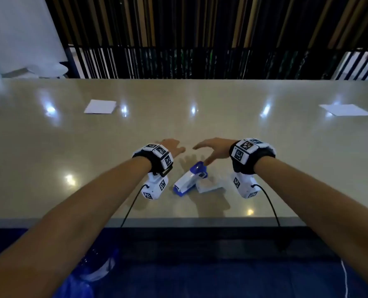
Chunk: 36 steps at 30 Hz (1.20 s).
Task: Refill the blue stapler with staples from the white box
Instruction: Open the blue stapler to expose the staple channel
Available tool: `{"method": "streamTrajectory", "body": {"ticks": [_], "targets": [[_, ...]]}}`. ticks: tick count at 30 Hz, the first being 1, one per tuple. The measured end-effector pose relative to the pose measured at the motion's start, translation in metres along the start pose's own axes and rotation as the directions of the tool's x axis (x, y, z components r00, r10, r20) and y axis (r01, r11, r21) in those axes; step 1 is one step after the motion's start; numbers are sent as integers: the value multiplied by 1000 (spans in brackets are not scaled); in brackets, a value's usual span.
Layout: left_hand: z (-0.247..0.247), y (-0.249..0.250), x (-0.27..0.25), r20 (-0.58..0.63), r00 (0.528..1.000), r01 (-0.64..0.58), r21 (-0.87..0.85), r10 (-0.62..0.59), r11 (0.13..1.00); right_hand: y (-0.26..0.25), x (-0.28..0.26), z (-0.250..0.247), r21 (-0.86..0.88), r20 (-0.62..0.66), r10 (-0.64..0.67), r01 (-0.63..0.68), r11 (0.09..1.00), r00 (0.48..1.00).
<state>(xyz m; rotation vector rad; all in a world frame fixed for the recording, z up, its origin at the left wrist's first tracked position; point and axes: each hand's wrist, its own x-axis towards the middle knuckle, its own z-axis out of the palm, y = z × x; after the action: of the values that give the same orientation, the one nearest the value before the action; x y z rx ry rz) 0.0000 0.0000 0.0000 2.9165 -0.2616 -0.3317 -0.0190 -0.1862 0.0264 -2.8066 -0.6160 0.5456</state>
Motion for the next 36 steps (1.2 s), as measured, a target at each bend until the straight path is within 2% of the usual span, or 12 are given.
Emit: {"method": "streamTrajectory", "body": {"ticks": [3,8,13,16,18,20,22,28,33,36], "targets": [[16,-4,1,49,999,9,-9,-9,1000,0,-2,17,71,54,-22,18,997,998],[26,-9,13,95,995,21,-25,-18,999,2,5,37,107,-49,-78,83,991,996],[19,-7,16,44,999,-11,-115,17,993,9,14,37,101,-97,-99,109,989,990],[16,-6,24,-41,997,-78,-219,71,973,17,21,33,133,-163,-63,85,987,985],[15,-1,26,-76,990,-139,-371,119,918,21,24,28,177,-224,-35,76,981,974],[14,8,28,-73,975,-220,-419,209,881,26,28,23,226,-303,-10,82,971,953],[14,16,33,-78,955,-294,-367,286,883,29,32,19,268,-375,29,78,960,927],[20,24,51,-207,914,-398,-279,350,874,43,40,15,434,-511,189,61,899,839],[24,27,59,-211,896,-434,-235,390,870,55,38,17,462,-424,243,-23,887,873],[25,29,62,-224,887,-449,-223,403,865,57,38,19,455,-420,244,-30,890,874]]}}
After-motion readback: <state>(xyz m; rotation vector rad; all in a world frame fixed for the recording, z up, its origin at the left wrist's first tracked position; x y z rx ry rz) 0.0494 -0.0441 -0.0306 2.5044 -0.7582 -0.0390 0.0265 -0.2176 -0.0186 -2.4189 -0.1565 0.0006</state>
